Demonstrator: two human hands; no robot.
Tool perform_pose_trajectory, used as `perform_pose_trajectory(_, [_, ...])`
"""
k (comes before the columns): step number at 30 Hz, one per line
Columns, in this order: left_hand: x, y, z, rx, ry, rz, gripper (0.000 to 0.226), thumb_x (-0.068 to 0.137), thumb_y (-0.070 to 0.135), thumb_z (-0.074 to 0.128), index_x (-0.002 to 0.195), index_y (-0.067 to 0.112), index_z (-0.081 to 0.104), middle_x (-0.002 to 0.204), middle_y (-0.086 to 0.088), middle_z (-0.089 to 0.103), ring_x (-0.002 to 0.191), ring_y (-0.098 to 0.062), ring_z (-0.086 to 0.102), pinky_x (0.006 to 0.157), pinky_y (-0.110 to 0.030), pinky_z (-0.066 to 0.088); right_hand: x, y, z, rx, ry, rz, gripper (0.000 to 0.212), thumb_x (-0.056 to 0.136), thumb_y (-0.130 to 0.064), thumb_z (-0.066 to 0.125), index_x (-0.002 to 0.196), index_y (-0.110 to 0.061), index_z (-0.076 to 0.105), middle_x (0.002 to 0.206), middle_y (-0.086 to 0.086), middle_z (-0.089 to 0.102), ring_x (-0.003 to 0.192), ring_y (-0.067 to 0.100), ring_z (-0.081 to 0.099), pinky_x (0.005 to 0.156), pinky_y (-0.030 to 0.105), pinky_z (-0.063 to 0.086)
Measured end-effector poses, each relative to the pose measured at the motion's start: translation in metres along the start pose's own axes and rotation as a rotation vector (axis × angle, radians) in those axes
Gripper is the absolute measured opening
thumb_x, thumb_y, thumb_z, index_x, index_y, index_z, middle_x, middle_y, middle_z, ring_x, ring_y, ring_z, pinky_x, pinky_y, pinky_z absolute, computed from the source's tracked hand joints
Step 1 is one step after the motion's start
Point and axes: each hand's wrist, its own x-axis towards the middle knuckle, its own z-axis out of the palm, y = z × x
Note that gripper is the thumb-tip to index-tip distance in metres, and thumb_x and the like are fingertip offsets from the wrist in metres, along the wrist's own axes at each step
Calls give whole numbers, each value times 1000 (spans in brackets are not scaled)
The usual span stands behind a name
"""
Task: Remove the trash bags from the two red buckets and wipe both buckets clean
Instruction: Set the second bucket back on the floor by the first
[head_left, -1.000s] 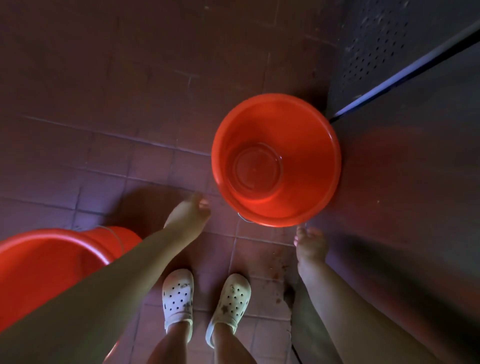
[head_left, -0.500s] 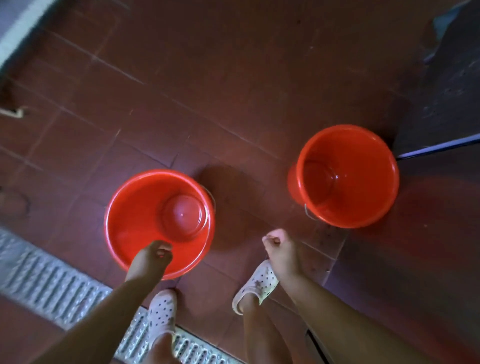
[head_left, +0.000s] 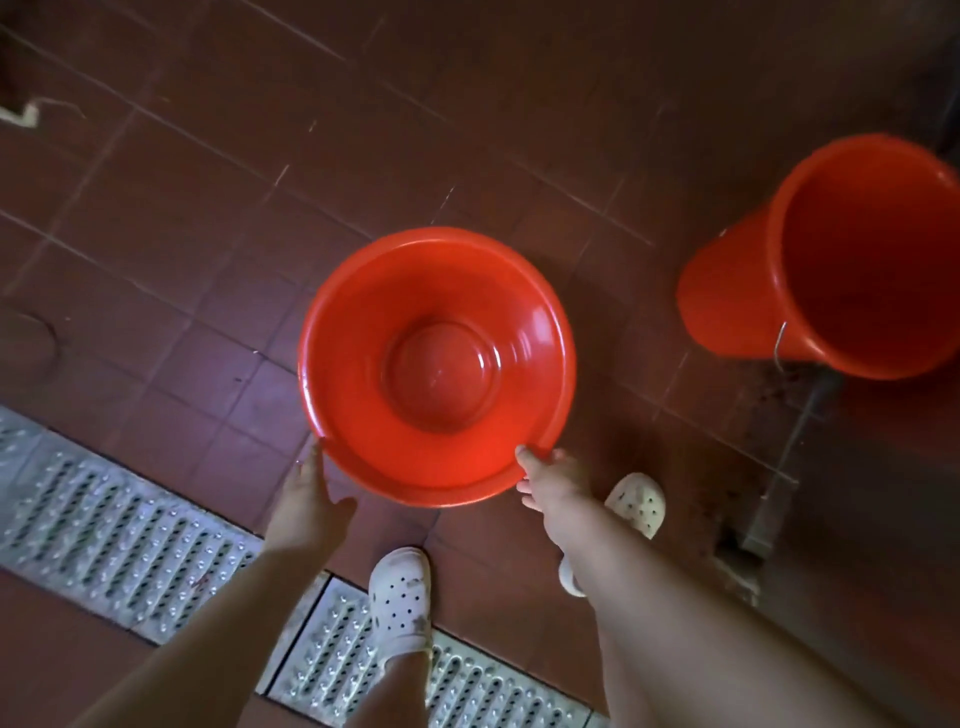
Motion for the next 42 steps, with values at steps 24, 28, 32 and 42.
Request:
perform_pose_trajectory(24, [-81,106,266,-334,-32,204,23,79,-5,66,84,14,52,71,-11,62,52,-15,66,52,-27,58,44,201,-241,497,354,-60,13,85,-12,64,96,-9,58,70,4,59,54,13,54,49,26,50])
perform_pose_trajectory(28, [-92,129,313,-366,-87,221,22,81,-7,60,95,9,55,78,-13,63,58,-17,64,61,-30,59,59,225,-280,588,355,-75,13,85,-7,60,92,-13,51,76,4,52,51,11,49,43,21,47])
perform_pose_trajectory(32, [-94,141,331,-402,-94,212,26,81,-11,53,99,7,59,76,-6,64,68,-18,64,68,-29,60,71,237,-293,575,314,-128,16,86,0,54,93,-13,48,75,4,50,44,4,49,44,20,46])
perform_pose_trajectory(42, [-97,150,328,-364,-202,191,15,67,7,53,78,10,63,67,-7,62,75,-24,60,86,-43,52,77,228,-293,745,274,-119,22,87,9,51,86,-12,54,71,3,53,49,5,53,47,18,52])
